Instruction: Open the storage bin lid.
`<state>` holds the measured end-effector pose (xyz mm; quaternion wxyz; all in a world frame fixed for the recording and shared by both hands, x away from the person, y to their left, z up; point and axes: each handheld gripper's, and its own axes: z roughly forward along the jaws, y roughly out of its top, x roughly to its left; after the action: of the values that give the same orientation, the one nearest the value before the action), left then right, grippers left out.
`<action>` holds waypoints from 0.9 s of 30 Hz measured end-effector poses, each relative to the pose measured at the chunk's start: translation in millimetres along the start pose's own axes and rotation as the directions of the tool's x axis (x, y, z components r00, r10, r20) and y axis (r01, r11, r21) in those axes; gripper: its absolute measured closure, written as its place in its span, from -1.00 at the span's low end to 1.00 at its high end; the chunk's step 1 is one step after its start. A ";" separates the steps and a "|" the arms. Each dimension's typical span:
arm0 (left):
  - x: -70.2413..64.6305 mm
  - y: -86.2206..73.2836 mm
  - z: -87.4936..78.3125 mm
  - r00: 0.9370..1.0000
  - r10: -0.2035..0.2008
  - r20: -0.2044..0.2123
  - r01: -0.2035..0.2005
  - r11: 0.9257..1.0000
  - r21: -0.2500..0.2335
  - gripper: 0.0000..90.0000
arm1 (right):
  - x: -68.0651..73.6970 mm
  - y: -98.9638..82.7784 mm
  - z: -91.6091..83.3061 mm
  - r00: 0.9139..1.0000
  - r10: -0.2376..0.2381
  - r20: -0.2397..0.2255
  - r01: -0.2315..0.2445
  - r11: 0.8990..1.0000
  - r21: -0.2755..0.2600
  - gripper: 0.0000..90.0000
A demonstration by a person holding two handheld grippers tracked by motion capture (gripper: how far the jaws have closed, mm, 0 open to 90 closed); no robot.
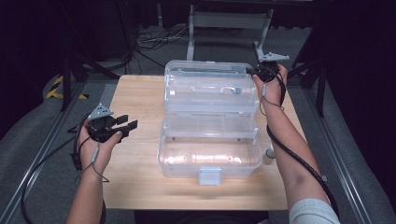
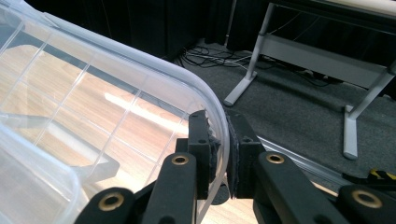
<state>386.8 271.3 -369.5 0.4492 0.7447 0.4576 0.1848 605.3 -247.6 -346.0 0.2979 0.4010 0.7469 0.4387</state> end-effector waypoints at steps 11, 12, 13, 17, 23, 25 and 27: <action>1.6 -1.7 1.8 1.000 -0.008 -0.001 0.008 1.000 0.004 0.14 | -4.9 -5.5 8.2 1.000 0.013 -0.028 -0.013 1.000 0.010 0.83; 1.9 -2.0 1.8 1.000 -0.010 -0.001 0.010 1.000 0.005 0.14 | -5.5 -6.1 9.1 0.999 0.016 -0.030 -0.015 1.000 0.012 0.82; 2.6 -2.2 1.8 1.000 -0.008 -0.003 0.008 1.000 0.006 0.14 | -5.9 -6.5 10.0 0.999 0.018 -0.034 -0.017 1.000 0.016 0.82; 4.4 -3.4 2.4 1.000 -0.015 -0.007 0.015 1.000 0.008 0.14 | -6.8 -8.1 14.3 0.999 0.021 -0.041 -0.020 0.999 0.026 0.82; 5.8 -4.4 3.3 1.000 -0.015 -0.008 0.015 1.000 0.012 0.14 | -9.3 -13.0 18.9 0.998 0.036 -0.056 -0.034 0.999 0.028 0.82; 6.0 -4.6 3.3 1.000 -0.016 -0.008 0.016 1.000 0.012 0.14 | -9.6 -14.1 20.0 0.998 0.040 -0.058 -0.039 0.999 0.032 0.82; 6.1 -4.5 3.0 1.000 -0.019 -0.008 0.019 1.000 0.012 0.14 | -10.0 -14.2 21.7 0.997 0.038 -0.060 -0.036 0.999 0.039 0.82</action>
<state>389.7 275.8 -375.7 0.4446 0.7423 0.4676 0.1808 622.8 -251.4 -367.3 0.2591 0.4069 0.7564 0.4419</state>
